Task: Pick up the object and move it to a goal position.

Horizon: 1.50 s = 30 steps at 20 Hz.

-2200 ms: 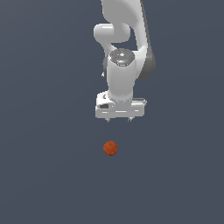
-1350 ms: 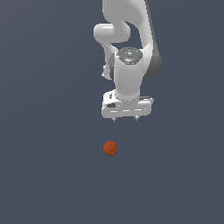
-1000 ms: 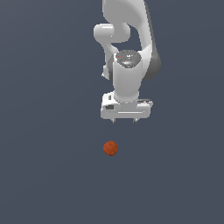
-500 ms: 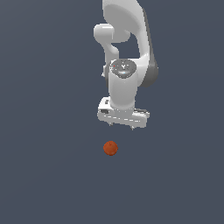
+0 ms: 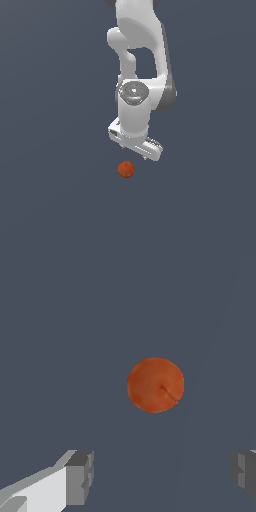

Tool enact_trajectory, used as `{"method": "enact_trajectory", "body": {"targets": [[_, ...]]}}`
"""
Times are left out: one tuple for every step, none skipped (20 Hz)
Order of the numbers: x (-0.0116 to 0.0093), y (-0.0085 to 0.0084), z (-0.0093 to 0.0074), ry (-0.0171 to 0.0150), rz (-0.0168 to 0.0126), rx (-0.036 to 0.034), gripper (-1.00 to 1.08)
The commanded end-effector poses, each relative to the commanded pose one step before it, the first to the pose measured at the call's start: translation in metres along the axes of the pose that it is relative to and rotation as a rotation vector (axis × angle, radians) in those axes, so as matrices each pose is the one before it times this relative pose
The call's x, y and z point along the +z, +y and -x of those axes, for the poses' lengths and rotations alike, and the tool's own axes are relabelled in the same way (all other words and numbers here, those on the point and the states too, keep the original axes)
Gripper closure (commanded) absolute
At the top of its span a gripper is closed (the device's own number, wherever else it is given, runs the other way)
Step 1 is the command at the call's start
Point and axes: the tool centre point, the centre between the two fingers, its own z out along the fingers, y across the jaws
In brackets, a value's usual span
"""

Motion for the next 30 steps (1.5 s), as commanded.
{"method": "enact_trajectory", "body": {"targets": [[0.00587, 0.00162, -0.00726, 0.00048, 0.00463, 0.07578, -0.92], [0.00234, 0.00045, -0.00284, 0.00036, 0.00192, 0.02948, -0.92], [0.00235, 0.00037, -0.00283, 0.00047, 0.00196, 0.02941, -0.92], [0.00236, 0.00030, -0.00281, 0.00059, 0.00200, 0.02933, -0.92], [0.00237, 0.00022, -0.00279, 0.00070, 0.00203, 0.02925, -0.92], [0.00236, 0.00015, -0.00275, 0.00082, 0.00203, 0.02894, -0.92], [0.00226, 0.00007, -0.00260, 0.00089, 0.00196, 0.02755, -0.92], [0.00214, 0.00001, -0.00244, 0.00094, 0.00186, 0.02600, -0.92], [0.00202, -0.00005, -0.00228, 0.00098, 0.00176, 0.02446, -0.92], [0.00190, -0.00010, -0.00212, 0.00100, 0.00166, 0.02291, -0.92], [0.00178, -0.00013, -0.00197, 0.00100, 0.00155, 0.02139, -0.92], [0.00166, -0.00016, -0.00181, 0.00099, 0.00144, 0.01987, -0.92], [0.00154, -0.00018, -0.00166, 0.00097, 0.00133, 0.01837, -0.92], [0.00142, -0.00019, -0.00151, 0.00094, 0.00122, 0.01686, -0.92], [0.00130, -0.00019, -0.00137, 0.00089, 0.00111, 0.01538, -0.92], [0.00118, -0.00019, -0.00123, 0.00084, 0.00099, 0.01389, -0.92], [0.00105, -0.00018, -0.00109, 0.00077, 0.00089, 0.01241, -0.92], [0.00093, -0.00017, -0.00096, 0.00070, 0.00078, 0.01093, -0.92], [0.00081, -0.00017, -0.00081, 0.00062, 0.00067, 0.00945, -0.92], [0.00068, -0.00014, -0.00070, 0.00054, 0.00057, 0.00802, -0.92], [0.00056, -0.00011, -0.00057, 0.00045, 0.00046, 0.00656, -0.92], [0.00043, -0.00011, -0.00042, 0.00035, 0.00035, 0.00505, -0.92], [0.00031, -0.00007, -0.00031, 0.00025, 0.00025, 0.00364, -0.92], [0.00019, -0.00004, -0.00018, 0.00015, 0.00015, 0.00217, -0.92], [0.00006, -0.00003, -0.00004, 0.00005, 0.00005, 0.00069, -0.92], [-0.00019, 0.00023, 0.00034, -0.00044, -0.00001, -0.00451, -0.92], [0.00043, -0.00001, 0.00002, 0.00000, 0.00000, 0.00000, -0.92], [0.00129, -0.00003, 0.00007, 0.00000, 0.00000, 0.00000, -0.92], [0.00215, -0.00005, 0.00013, 0.00000, 0.00000, 0.00000, -0.92], [0.00298, 0.00020, -0.00022, 0.00005, 0.00000, 0.00069, -0.92]]}}
